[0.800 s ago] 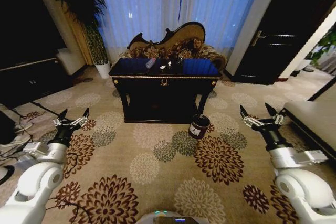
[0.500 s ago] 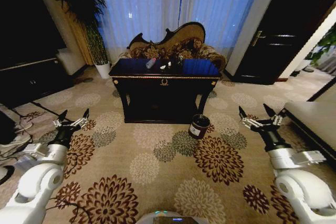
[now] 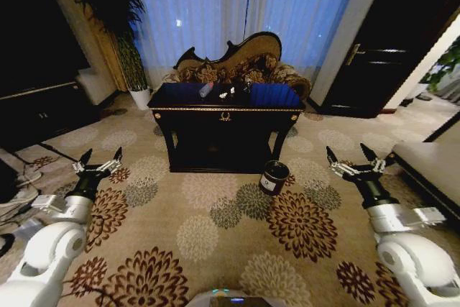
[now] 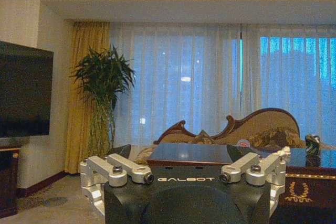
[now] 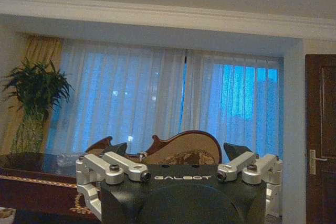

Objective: Move to the front of the table and place the trash on the table into the trash bin.

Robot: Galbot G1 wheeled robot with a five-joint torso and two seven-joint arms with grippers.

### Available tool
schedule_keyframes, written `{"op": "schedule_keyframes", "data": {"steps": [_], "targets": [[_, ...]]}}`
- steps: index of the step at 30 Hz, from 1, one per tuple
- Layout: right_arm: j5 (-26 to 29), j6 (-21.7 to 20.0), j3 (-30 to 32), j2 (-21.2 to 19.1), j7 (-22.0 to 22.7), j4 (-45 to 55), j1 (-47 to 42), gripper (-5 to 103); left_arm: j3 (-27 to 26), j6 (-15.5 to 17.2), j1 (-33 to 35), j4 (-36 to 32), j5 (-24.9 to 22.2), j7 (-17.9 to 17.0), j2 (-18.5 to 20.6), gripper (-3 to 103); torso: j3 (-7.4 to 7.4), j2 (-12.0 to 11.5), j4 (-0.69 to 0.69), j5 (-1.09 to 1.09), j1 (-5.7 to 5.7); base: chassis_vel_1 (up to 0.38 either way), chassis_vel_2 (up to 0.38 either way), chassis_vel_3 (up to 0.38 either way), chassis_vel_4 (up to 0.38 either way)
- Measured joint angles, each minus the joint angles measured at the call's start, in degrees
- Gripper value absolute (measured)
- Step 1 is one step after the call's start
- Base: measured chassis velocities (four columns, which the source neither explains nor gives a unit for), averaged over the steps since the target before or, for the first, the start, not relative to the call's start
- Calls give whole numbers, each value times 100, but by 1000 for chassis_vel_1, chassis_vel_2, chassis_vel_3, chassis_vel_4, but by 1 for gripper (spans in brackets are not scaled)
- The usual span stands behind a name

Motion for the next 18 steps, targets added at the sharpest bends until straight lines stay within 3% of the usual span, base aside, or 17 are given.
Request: {"op": "schedule_keyframes", "data": {"steps": [18], "targets": [[-38,-11,-6,22,1,-37,7,100,42,-4,71,-57,48,11,-49,100,-1,2,-2,-1,-2,-140,138,145,-146]]}}
